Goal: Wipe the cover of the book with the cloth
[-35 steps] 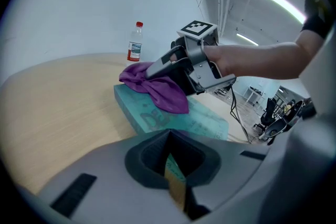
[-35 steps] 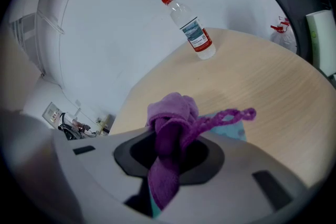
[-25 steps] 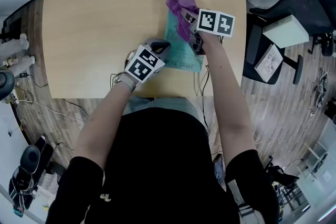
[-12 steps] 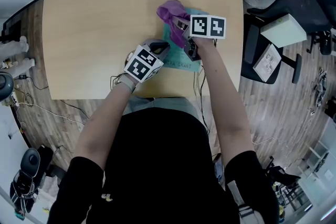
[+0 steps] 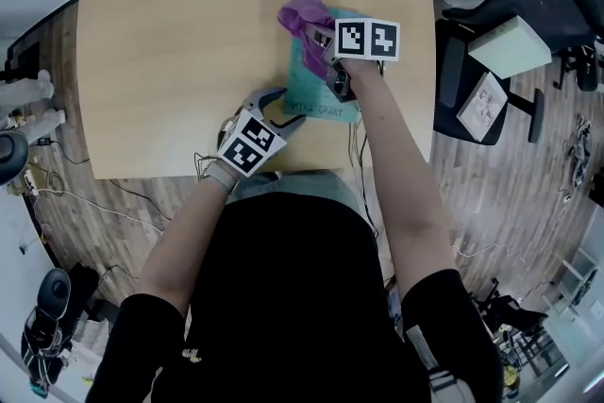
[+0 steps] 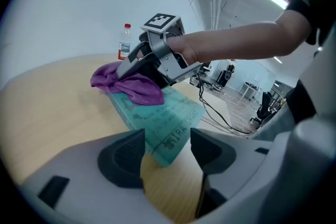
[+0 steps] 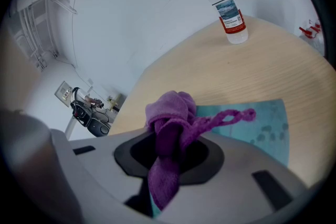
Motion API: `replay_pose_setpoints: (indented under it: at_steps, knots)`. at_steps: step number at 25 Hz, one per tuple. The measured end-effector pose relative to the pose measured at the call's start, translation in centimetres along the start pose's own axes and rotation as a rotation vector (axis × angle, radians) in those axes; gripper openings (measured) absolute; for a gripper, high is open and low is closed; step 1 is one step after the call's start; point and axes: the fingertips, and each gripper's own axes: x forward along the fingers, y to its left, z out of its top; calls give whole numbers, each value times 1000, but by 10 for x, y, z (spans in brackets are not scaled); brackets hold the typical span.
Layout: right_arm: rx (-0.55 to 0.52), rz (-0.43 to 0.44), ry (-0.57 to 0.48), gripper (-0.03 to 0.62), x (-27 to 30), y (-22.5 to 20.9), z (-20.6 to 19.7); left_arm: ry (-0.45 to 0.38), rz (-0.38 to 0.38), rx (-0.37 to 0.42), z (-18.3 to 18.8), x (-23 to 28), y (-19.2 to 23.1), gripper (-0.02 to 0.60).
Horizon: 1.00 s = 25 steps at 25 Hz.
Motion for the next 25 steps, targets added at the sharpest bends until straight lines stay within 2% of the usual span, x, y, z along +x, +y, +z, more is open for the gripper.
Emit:
replay_pose_setpoints:
  at_steps: [5,10,12,18,25]
  knots:
    - [17,2,-6,103,-1,0,0,4,32,12,-2,0,0,262]
    - [16,3,-1,103,-4,4,-9,145,38,26,-30,7,1,262]
    - [15,8,8,103,-5,7,-17,166,47,20,-40,10,2,262]
    - [8,25,30,103,-11,19,-42,135,110,63,-45,10,4,262]
    - [-17,47,82,103,-20,33,-80,102,141,73,-45,11,7,261]
